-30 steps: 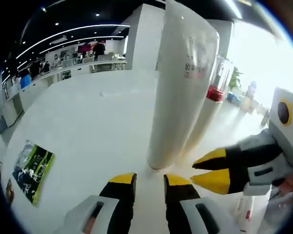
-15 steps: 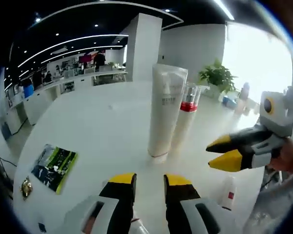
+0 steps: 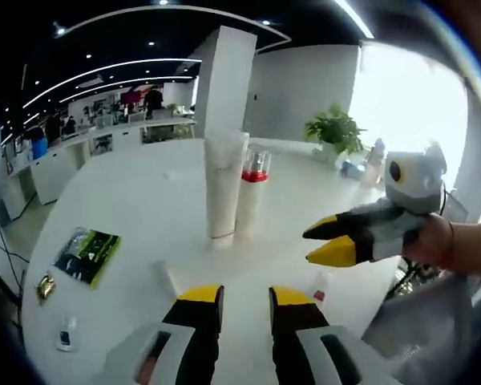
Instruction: Arrange the skincare products in the storage area until every visible bottle or jar stands upright without overlapping.
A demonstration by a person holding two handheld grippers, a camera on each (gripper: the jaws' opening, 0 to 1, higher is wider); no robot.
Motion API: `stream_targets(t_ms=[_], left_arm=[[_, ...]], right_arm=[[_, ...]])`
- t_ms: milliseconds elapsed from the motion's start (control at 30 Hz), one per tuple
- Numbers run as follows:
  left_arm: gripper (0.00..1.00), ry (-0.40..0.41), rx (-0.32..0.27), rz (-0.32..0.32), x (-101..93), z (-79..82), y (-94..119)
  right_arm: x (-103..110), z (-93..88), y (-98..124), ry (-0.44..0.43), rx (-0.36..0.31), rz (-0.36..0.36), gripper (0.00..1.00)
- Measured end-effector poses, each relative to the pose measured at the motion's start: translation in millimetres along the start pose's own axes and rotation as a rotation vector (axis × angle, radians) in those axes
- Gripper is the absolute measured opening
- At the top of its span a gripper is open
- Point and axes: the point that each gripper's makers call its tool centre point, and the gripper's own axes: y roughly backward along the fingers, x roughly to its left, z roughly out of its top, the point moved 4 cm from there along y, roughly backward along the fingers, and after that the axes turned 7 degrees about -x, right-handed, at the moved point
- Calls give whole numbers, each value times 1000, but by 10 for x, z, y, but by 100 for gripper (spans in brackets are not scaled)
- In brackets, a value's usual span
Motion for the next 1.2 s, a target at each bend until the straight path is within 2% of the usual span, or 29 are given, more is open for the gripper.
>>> stream_targets(t_ms=[100,167,233,267,333,367,400,433,500,567,633,700,733,800,867,1100,1167,1200], left_arm=[[24,-14,16,-31,-87,-82,38],[24,-27,16,-38,-99,-124,44],[24,-46,25,-45,-93,-169,39],[24,-53,17,-49,-85,-191,29],[24,-65,13,-53,-70,-234,3],[24,-72,34,-61,-59,-278,-23],[24,-73,44,-63,-58,-291,-27],[24,-81,78,-68,-58,-314,-27],[24,-99,62,-76,-68,-295,-43],[24,-74,81,-114,-125,-337,-50],[24,-74,110,-155,-193,-395,-58],[24,-92,145,-195,-267,-467,-73],[24,-94,154,-203,-286,-486,-82],[24,-104,185,-212,-318,-546,-102],[24,-115,204,-215,-327,-589,-115],[24,-19,232,-234,-314,-659,-115],[24,-1,235,-223,-292,-669,-118],[24,0,240,-218,-288,-678,-119]], right_arm=[[75,-24,34,18,25,66,31],[116,-56,67,62,56,106,32],[112,-96,99,143,94,124,32],[115,-138,125,230,129,142,33],[112,-172,144,290,160,154,33],[103,-196,157,344,180,168,33],[99,-199,160,352,184,169,33],[94,-205,167,365,192,171,33],[83,-199,171,367,192,181,33],[40,-232,180,373,211,200,33],[31,-288,194,400,247,221,33],[62,-384,203,424,298,274,33],[59,-417,206,440,319,282,33],[-2,-517,174,528,391,281,33],[-5,-573,138,567,425,300,32],[47,-687,20,705,526,380,30],[47,-729,15,755,557,406,25],[26,-731,15,783,566,396,24]])
